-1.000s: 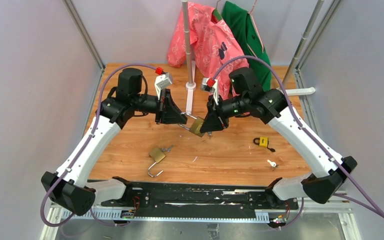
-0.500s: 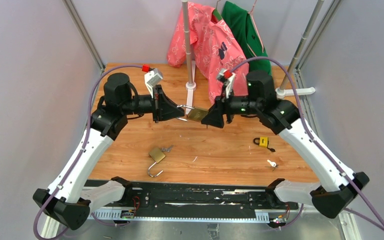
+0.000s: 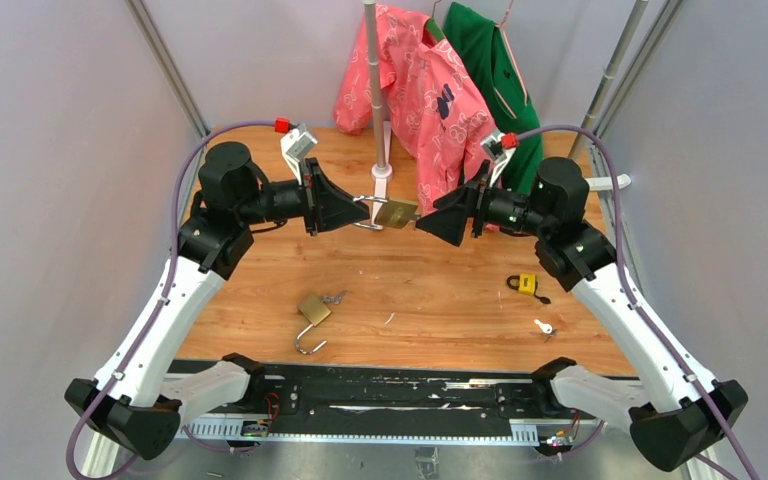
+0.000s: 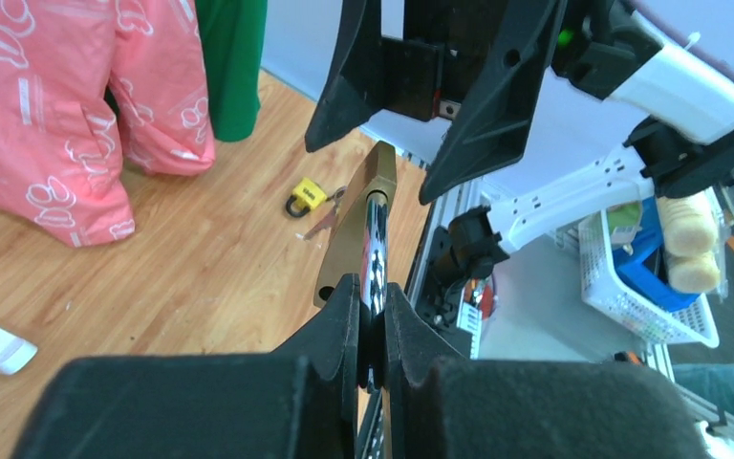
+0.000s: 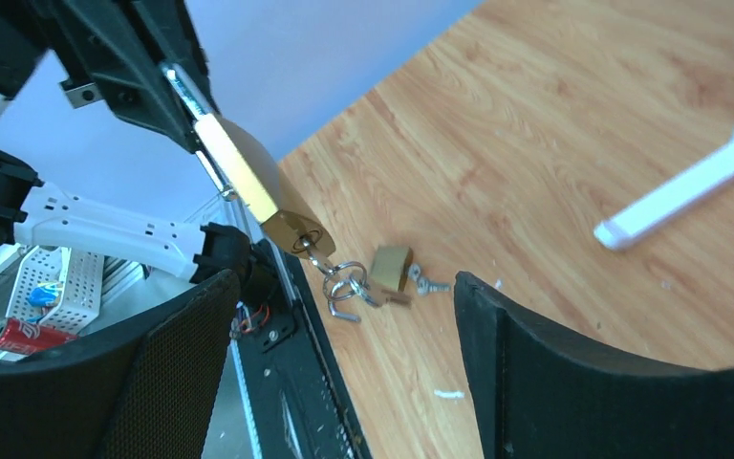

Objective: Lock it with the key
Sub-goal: Lock the lock.

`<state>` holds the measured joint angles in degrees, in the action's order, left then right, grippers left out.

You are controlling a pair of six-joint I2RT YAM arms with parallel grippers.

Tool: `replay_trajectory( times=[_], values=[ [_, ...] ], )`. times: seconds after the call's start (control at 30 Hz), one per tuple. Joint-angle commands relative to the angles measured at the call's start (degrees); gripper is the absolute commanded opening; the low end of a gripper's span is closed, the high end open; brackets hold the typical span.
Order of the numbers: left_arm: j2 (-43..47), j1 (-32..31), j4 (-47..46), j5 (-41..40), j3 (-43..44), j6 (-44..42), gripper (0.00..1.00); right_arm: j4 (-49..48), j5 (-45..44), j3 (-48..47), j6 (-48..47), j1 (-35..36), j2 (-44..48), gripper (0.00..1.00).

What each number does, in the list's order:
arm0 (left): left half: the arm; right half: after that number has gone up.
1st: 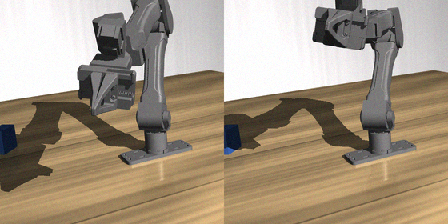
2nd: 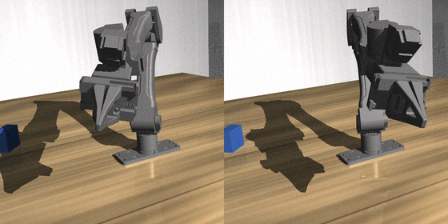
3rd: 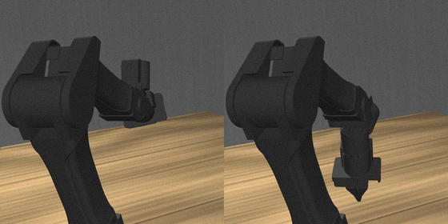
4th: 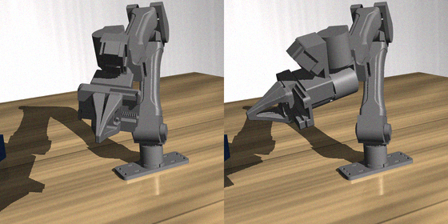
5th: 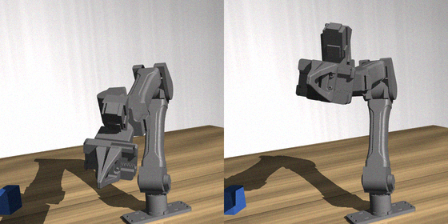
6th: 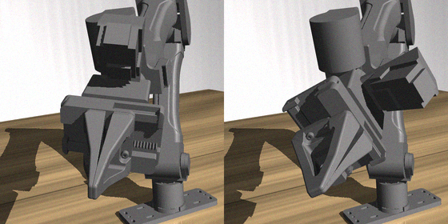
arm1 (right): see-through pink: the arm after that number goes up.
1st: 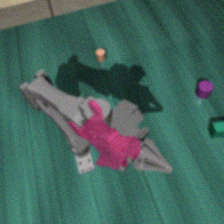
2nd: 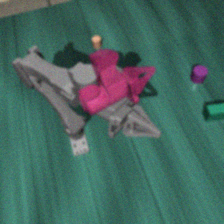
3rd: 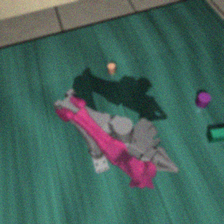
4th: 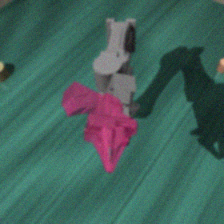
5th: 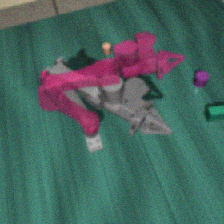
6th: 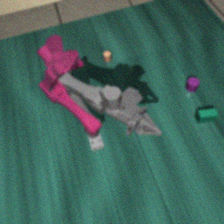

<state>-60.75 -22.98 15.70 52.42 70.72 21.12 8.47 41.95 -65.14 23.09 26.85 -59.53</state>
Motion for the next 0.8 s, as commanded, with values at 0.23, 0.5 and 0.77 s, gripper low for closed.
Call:
replay_trajectory(
  times=[0.23, 0.5, 0.77],
  values=[
    [0.7, 0.7, -23.2, 0.7, 2.3, 16.3, 0.00, -36.4, 10.8, 5.3, 6.9, -0.6, 0.5, 0.96],
    [0.2, 0.7, -25.0, 1.1, 3.4, 19.0, 0.00, -48.2, 13.4, 1.5, 17.5, 2.6, -9.0, 0.99],
    [0.4, 0.7, -25.2, 0.7, 3.3, 19.1, 0.00, -59.0, 15.6, -0.9, 24.9, 4.7, -14.7, 0.71]
  ],
)
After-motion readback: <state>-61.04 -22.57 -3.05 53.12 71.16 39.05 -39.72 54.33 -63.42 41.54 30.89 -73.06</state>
